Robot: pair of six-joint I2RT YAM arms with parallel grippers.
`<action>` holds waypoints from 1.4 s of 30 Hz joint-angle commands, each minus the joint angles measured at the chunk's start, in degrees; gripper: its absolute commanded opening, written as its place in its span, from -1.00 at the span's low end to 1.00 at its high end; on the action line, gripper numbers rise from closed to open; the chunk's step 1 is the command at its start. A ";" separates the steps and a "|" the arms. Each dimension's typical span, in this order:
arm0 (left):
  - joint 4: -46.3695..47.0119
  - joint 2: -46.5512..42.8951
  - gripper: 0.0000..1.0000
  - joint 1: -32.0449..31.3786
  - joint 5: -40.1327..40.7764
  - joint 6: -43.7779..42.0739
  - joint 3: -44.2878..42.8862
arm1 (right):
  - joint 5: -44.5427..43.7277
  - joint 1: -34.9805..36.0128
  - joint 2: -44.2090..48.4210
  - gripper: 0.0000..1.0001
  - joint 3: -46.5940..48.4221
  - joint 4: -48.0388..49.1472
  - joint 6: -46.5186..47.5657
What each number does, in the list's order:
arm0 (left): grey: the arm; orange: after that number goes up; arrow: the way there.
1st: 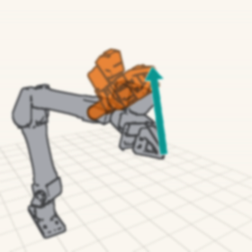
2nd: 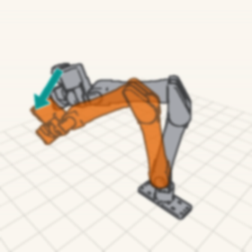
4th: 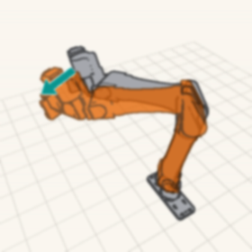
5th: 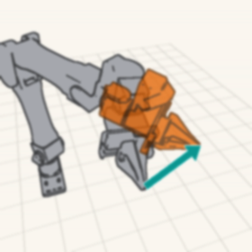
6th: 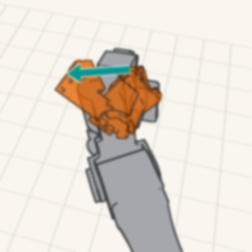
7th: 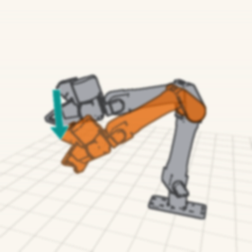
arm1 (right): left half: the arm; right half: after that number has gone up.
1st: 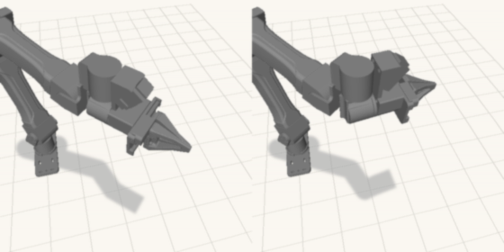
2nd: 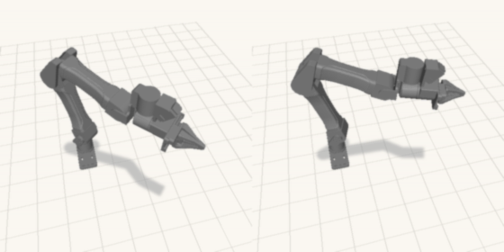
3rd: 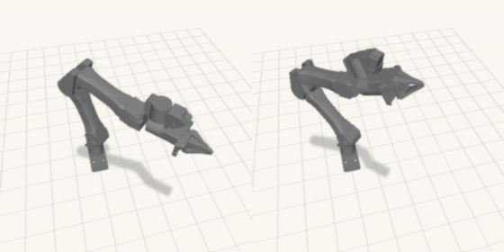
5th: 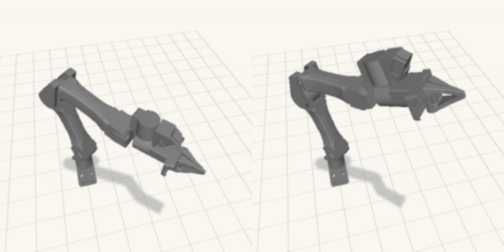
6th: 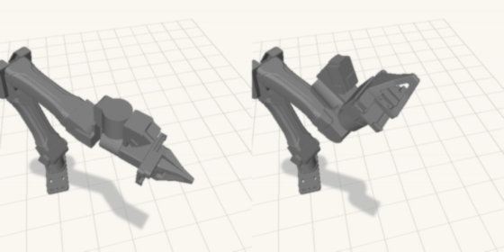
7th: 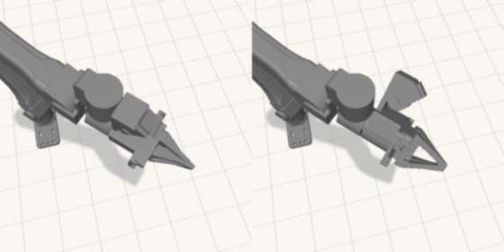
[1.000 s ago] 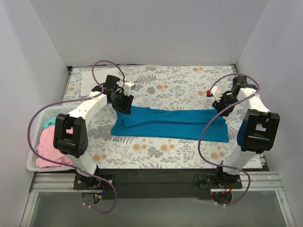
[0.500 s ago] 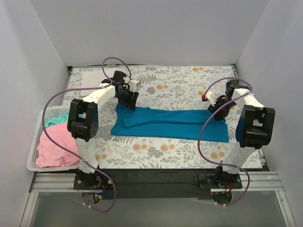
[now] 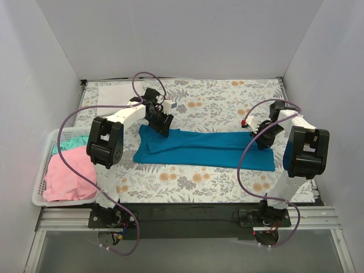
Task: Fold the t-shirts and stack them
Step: Fold the tshirt
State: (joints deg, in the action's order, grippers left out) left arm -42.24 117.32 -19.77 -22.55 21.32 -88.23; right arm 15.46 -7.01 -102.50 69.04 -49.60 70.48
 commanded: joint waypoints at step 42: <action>-4.96 -9.39 -1.00 -5.81 -6.28 -8.31 2.62 | 7.82 0.24 2.66 -0.01 6.64 -6.03 -4.21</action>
State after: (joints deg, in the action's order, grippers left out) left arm -47.03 108.03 -25.39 -28.95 14.31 -83.85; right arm 20.12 -6.98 -99.18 73.08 -52.93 67.61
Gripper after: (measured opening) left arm 0.015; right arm 0.492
